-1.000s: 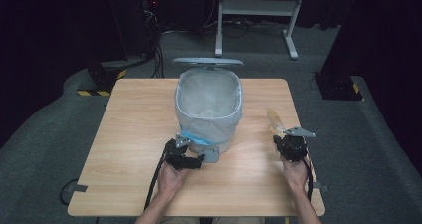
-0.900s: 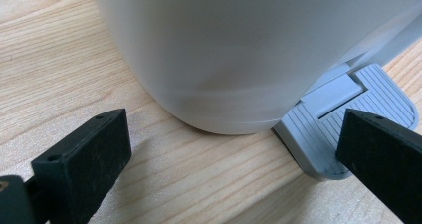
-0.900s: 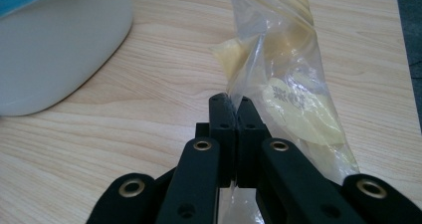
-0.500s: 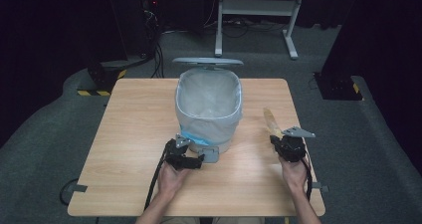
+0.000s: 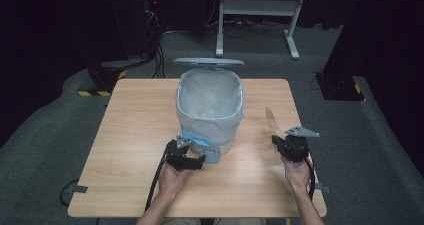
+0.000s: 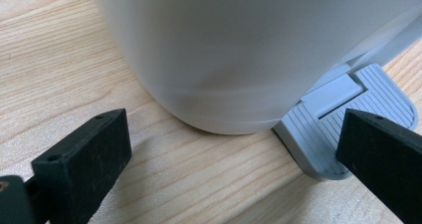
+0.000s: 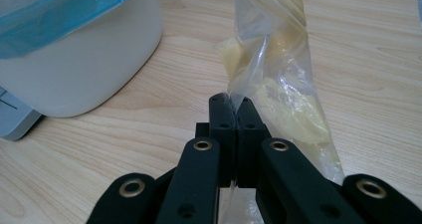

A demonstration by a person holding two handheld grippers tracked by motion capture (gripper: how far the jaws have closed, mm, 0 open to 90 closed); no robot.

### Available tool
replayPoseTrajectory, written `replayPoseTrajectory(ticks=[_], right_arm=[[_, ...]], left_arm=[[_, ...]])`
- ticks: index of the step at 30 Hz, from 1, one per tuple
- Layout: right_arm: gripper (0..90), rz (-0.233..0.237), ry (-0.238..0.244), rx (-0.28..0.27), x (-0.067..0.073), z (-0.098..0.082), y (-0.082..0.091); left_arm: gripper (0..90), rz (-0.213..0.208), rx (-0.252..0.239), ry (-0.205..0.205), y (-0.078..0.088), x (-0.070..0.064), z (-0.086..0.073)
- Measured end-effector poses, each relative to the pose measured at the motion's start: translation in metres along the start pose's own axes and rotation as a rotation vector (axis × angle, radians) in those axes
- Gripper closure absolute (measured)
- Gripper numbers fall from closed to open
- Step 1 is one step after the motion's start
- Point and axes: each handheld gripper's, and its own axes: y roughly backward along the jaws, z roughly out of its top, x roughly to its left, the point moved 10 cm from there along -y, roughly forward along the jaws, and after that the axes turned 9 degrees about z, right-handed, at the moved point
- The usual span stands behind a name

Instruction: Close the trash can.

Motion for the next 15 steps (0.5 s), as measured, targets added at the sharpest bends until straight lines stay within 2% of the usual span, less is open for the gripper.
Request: replayPoseTrajectory(ticks=[10,15], right_arm=[[89.4,0.007,-0.009,0.000,-0.0007,-0.0005,0.0021],[89.4,0.023,0.005,-0.014,0.0033,0.0030,0.0064]], left_arm=[[0.9,-0.001,0.001,0.001,-0.0001,0.0001,0.0000],[0.9,-0.001,0.001,0.002,-0.0001,0.0001,0.0000]])
